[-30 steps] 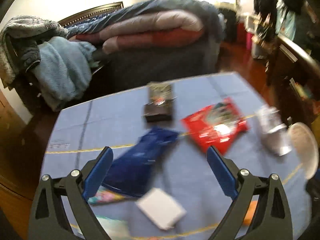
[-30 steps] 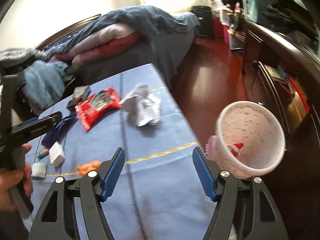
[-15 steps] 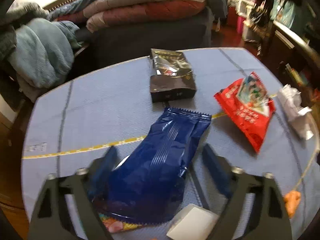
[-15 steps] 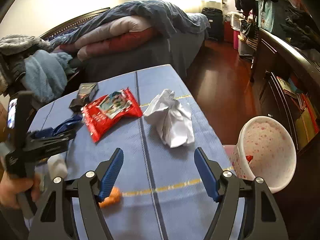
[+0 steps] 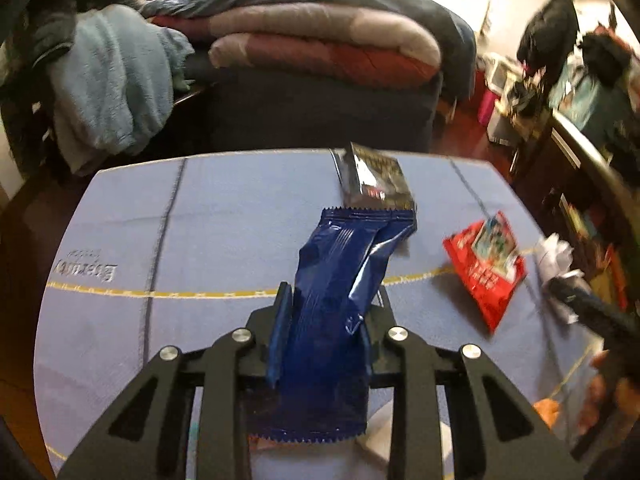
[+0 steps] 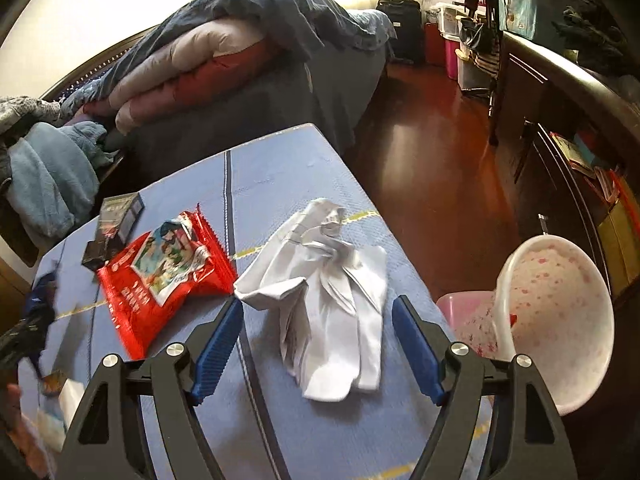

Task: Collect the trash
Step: 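Grasp the blue wrapper with the left gripper while the right gripper grasps the white crumpled paper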

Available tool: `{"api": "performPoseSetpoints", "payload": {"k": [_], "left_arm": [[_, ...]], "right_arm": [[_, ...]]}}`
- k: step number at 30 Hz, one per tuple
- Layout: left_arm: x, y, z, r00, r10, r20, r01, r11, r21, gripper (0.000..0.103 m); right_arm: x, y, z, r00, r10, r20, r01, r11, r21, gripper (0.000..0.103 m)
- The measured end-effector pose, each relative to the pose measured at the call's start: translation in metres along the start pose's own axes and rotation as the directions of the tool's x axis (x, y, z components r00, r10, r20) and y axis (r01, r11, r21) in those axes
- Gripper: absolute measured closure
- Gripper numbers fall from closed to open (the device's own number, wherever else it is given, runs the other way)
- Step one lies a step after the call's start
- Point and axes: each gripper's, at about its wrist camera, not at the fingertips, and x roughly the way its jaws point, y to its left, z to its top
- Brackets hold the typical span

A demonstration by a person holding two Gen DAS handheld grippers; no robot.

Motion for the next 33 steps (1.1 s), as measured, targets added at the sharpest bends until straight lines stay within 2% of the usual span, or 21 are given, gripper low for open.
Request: {"api": "performPoseSetpoints", "payload": {"k": [4, 5, 10, 14, 22, 33], "left_arm": [[-0.018, 0.006, -0.002, 1.000, 0.009, 0.029, -0.008, 1.000, -0.018, 0.073], [-0.021, 0.008, -0.001, 0.999, 0.007, 0.033, -0.007, 1.000, -0.020, 0.073], [-0.036, 0.010, -0.005, 0.999, 0.007, 0.050, -0.006, 1.000, -0.026, 0.072], [-0.042, 0.012, -0.009, 0.998, 0.009, 0.055, -0.007, 0.999, -0.041, 0.072], [-0.065, 0.010, -0.022, 0.998, -0.004, 0.068, 0.008, 0.998, -0.059, 0.072], [-0.117, -0.024, -0.047, 0.990, -0.085, 0.109, 0.088, 0.996, -0.018, 0.071]], "right_arm": [[0.007, 0.011, 0.002, 1.000, -0.012, 0.016, 0.013, 0.999, -0.033, 0.026], [0.008, 0.015, 0.003, 1.000, -0.020, 0.024, 0.021, 0.999, -0.041, 0.032], [0.005, 0.029, 0.001, 0.997, -0.054, 0.051, 0.059, 0.994, -0.093, 0.048], [-0.003, 0.032, 0.001, 0.998, -0.039, 0.055, 0.045, 0.993, -0.113, 0.059], [-0.034, 0.035, -0.020, 0.999, 0.007, 0.037, -0.002, 0.992, -0.125, 0.060], [-0.104, 0.028, -0.057, 0.994, 0.097, 0.055, -0.089, 0.987, -0.132, 0.060]]}}
